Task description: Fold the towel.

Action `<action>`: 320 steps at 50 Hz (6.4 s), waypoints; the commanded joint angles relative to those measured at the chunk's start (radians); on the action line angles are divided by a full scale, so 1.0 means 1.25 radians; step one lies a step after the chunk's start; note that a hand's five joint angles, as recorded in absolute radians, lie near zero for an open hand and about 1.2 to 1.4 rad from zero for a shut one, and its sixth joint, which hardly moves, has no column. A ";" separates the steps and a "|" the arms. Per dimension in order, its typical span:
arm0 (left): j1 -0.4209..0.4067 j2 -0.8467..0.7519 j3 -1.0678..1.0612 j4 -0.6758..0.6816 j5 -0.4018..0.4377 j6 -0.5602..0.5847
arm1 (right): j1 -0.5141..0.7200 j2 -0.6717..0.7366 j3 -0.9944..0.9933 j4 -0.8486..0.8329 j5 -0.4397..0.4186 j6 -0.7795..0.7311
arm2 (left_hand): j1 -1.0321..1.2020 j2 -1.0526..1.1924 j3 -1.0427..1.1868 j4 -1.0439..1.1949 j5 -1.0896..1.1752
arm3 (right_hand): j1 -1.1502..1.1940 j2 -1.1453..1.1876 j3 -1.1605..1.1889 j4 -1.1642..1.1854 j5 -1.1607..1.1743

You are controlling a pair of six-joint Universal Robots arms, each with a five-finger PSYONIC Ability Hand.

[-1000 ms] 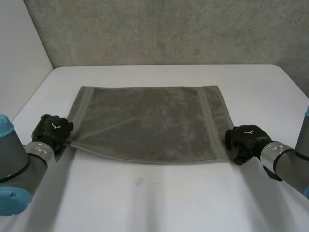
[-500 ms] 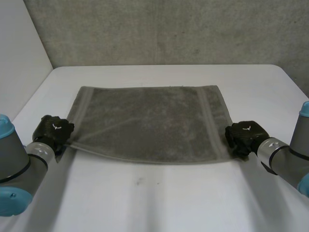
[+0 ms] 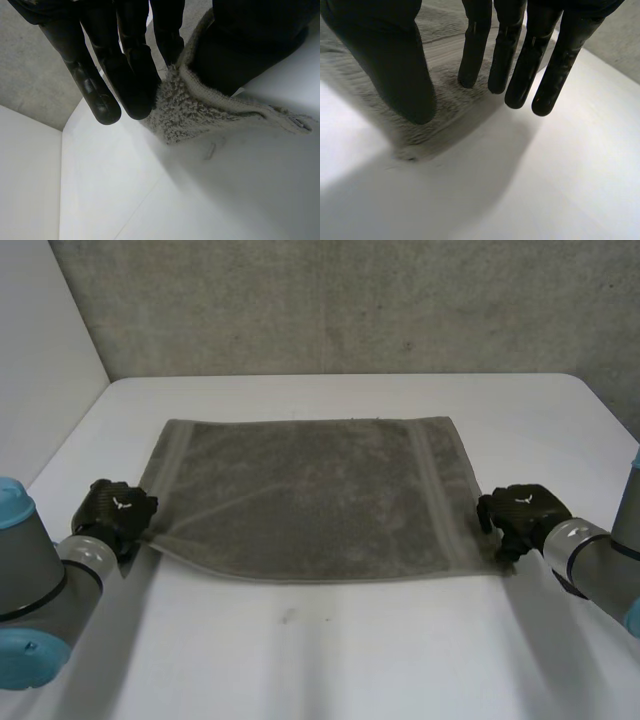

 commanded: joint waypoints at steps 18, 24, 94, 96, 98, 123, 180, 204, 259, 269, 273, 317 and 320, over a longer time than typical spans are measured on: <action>-0.001 -0.001 -0.003 0.000 0.001 -0.015 | -0.018 0.049 0.008 -0.039 -0.052 -0.002 | 0.191 0.143 0.145 0.143 0.156 | 0.157 0.080 0.086 0.085 0.072; -0.001 -0.001 -0.003 0.000 0.002 -0.015 | -0.015 0.050 0.007 -0.040 -0.051 -0.002 | 0.191 0.143 0.145 0.143 0.156 | 0.138 0.061 0.067 0.066 0.054; -0.035 -0.056 0.284 -0.341 0.043 0.056 | 0.012 -0.024 -0.211 0.353 0.014 -0.204 | 0.191 0.143 0.145 0.143 0.156 | 0.605 0.528 0.534 0.532 0.520; -0.041 -0.078 0.289 -0.354 0.043 0.055 | 0.014 -0.035 -0.180 0.319 0.012 -0.172 | 0.191 0.143 0.145 0.143 0.156 | 0.220 0.142 0.148 0.147 0.135; -0.042 -0.078 0.286 -0.356 0.043 0.053 | 0.008 -0.046 -0.150 0.299 0.007 -0.155 | 0.191 0.143 0.145 0.143 0.156 | 0.160 0.083 0.089 0.088 0.075; -0.065 -0.065 0.238 -0.353 0.023 0.049 | -0.036 -0.289 0.254 0.217 -0.108 0.010 | 0.191 0.143 0.145 0.143 0.156 | -0.021 -0.099 -0.093 -0.094 -0.106; -0.058 -0.467 0.826 -0.245 0.028 -0.026 | 0.116 0.348 -0.533 -0.185 0.041 -0.017 | 0.191 0.143 0.145 0.143 0.156 | 0.605 0.528 0.534 0.532 0.520; -0.093 -0.295 0.735 -0.233 -0.016 -0.038 | 0.110 0.130 -0.511 -0.166 0.047 0.088 | -0.776 -0.824 -0.823 -0.825 -0.812 | -0.372 -0.450 -0.444 -0.445 -0.457; -0.009 -0.188 0.541 -0.243 0.060 -0.325 | 0.022 -0.112 -0.014 0.052 0.003 0.028 | -0.762 -0.810 -0.809 -0.810 -0.798 | -0.372 -0.450 -0.444 -0.445 -0.457; -0.055 -0.174 0.460 -0.227 0.091 -0.387 | 0.025 -0.098 -0.013 0.025 0.003 0.036 | -0.753 -0.801 -0.799 -0.801 -0.788 | -0.372 -0.450 -0.444 -0.445 -0.457; -0.067 -0.236 0.486 -0.184 0.089 -0.382 | 0.025 -0.080 -0.013 0.025 0.005 0.030 | -0.741 -0.789 -0.787 -0.789 -0.777 | -0.372 -0.450 -0.444 -0.445 -0.457; -0.083 -0.272 0.594 -0.130 -0.077 -0.246 | 0.020 -0.070 0.003 0.002 0.000 0.027 | -0.724 -0.773 -0.771 -0.773 -0.760 | -0.329 -0.406 -0.400 -0.401 -0.414; -0.098 -0.238 0.562 -0.130 -0.052 -0.275 | 0.022 -0.070 0.003 0.001 0.002 0.027 | -0.717 -0.766 -0.764 -0.766 -0.753 | -0.331 -0.409 -0.403 -0.404 -0.416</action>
